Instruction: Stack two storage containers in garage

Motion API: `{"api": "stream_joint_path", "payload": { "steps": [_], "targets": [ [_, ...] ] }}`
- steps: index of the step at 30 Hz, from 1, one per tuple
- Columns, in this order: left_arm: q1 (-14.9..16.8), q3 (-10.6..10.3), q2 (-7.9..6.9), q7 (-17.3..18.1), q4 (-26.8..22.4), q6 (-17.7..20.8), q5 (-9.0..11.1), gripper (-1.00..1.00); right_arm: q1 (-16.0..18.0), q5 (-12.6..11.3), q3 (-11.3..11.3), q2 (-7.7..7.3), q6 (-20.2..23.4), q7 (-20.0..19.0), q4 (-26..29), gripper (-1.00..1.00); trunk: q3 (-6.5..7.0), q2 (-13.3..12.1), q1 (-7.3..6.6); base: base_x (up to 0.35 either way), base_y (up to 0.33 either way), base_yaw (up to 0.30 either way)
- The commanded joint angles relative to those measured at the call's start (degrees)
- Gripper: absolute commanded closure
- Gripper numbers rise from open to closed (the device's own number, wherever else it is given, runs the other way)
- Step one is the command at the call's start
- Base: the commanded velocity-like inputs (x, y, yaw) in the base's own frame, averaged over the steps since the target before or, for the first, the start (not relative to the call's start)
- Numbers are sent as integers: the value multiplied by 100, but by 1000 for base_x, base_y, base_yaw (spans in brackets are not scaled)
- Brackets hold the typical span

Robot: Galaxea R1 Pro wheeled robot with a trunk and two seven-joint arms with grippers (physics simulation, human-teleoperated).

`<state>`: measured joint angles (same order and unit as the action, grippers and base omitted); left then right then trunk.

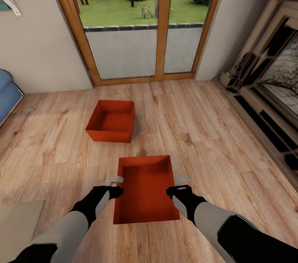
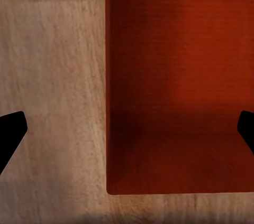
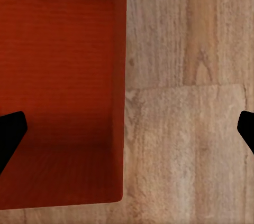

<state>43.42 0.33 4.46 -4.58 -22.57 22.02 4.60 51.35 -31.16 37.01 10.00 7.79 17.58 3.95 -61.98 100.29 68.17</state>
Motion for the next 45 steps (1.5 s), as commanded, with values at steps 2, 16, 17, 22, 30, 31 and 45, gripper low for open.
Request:
{"api": "stream_joint_path", "payload": {
  "steps": [2,16,17,22,30,31,45],
  "targets": [
    [0,2,2,-35,-11,31,54,-100,2,-22,43,0,44,30,9,-100,-40,83,44,0,0,0],
    [0,3,2,-36,-9,31,59,-100,7,-29,40,0,911,41,120,-100,-291,645,351,0,0,0],
    [0,3,2,-35,-6,31,59,-100,7,-34,37,0,949,46,156,-100,-309,685,373,0,0,0],
    [0,2,2,-36,38,24,53,-100,7,-39,28,0,965,52,190,-100,-399,885,483,0,0,0],
    [0,2,5,-43,58,25,57,-100,7,-39,19,0,948,52,201,-100,-489,1086,593,0,0,0],
    [0,2,7,-43,59,29,58,-100,7,-40,18,0,944,52,202,-100,-489,1086,593,0,0,0],
    [0,34,2,0,51,158,84,-100,7,-40,17,0,900,52,203,-100,-578,1286,703,0,0,0]
  ]
}}
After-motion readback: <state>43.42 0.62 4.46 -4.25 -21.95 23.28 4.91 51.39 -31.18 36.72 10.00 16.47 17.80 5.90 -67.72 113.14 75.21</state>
